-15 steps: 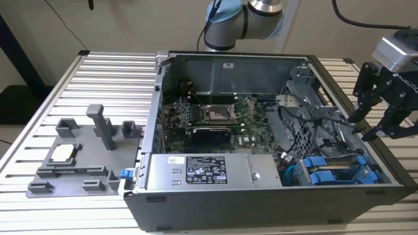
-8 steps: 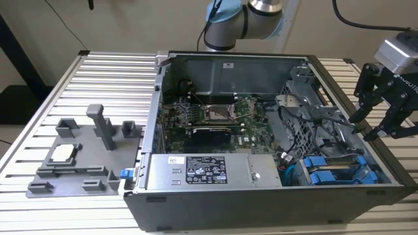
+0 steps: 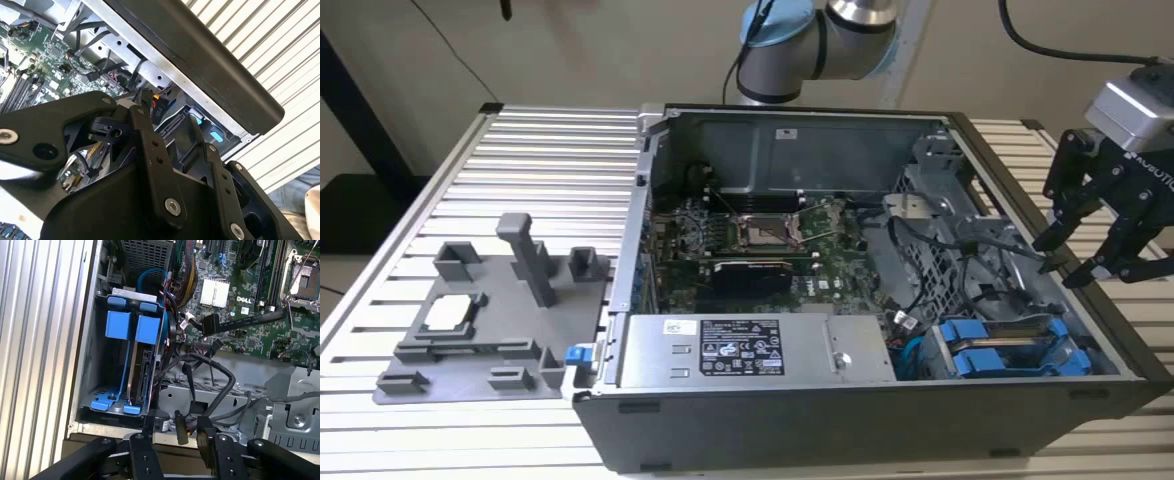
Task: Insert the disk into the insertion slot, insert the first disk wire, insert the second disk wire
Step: 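Insert the first disk wire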
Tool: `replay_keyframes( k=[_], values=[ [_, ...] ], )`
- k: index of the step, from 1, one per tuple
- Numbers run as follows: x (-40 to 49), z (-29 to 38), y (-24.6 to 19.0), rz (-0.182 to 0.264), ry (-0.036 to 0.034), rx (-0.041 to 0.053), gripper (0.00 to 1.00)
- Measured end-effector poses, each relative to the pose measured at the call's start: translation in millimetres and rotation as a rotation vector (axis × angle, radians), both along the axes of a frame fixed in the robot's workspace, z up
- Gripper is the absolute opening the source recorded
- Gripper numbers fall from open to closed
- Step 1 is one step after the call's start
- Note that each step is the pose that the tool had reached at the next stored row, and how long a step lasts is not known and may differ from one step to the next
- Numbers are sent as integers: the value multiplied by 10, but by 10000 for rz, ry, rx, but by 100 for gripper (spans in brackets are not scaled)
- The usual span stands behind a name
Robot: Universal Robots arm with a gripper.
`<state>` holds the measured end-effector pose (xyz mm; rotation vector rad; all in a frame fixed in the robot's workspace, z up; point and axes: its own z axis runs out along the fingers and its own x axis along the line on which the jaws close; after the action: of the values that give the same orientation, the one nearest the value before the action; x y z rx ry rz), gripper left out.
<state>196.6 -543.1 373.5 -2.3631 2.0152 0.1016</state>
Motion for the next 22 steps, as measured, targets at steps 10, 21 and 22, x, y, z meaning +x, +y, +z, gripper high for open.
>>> replay_keyframes(
  k=[10,21,22],
  values=[
    [0,0,0,2,0,0,19],
    [0,0,0,3,0,0,19],
    [0,0,0,3,-1,-1,19]
  ],
)
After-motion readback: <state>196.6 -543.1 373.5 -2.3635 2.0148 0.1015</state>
